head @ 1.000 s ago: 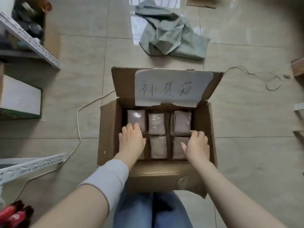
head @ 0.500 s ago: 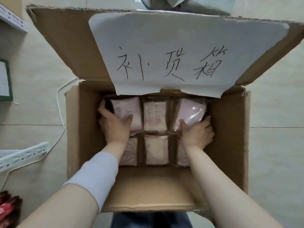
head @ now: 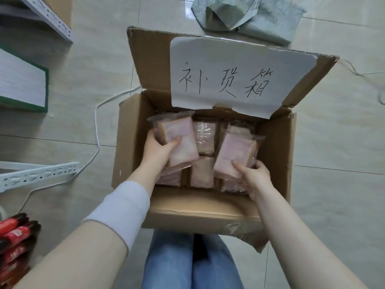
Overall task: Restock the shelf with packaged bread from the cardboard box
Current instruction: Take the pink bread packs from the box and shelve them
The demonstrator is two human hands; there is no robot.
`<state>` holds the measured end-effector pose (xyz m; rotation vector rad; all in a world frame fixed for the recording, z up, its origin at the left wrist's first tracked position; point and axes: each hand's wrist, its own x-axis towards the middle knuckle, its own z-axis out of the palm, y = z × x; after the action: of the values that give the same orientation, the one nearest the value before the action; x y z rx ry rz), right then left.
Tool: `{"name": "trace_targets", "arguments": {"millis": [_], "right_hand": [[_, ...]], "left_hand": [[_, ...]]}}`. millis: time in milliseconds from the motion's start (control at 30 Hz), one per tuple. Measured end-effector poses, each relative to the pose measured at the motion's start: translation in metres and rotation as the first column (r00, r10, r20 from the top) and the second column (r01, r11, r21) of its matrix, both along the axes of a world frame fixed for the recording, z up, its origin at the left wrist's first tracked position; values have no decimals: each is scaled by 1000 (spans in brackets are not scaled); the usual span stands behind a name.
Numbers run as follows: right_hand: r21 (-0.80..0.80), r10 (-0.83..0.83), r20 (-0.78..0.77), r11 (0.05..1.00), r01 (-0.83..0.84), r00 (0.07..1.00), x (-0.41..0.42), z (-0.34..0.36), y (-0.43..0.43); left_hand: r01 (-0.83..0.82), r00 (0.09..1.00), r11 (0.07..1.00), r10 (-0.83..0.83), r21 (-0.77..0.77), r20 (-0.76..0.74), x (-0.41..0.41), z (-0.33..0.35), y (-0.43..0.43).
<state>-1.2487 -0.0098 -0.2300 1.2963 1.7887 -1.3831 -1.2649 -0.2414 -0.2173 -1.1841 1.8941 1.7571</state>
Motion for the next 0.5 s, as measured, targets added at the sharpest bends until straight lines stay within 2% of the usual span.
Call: {"name": "trace_targets", "arguments": {"millis": [67,167,233,333,500], "right_hand": [[-67,35,-52,997,-38,998,21,23,1],[-153,170,-100,971,-184,980,49,73,-6],[-197,269,-146,935,-294,952,66,115,-19],[-239,359,-259,875,-420,897,92,194,-57],[-206,524,-478,713,-670,705,149,328,-160]], "left_hand": [[-119,990,985,126,123,-55,20,29,-7],[-173,970,967,200,185,-138,58,82,-26],[-219,946,963,249,158,-207,89,130,-45],[-343,864,934,354,96,-358,142,221,-82],[-515,716,854,380,-76,-586,258,379,-169]]}}
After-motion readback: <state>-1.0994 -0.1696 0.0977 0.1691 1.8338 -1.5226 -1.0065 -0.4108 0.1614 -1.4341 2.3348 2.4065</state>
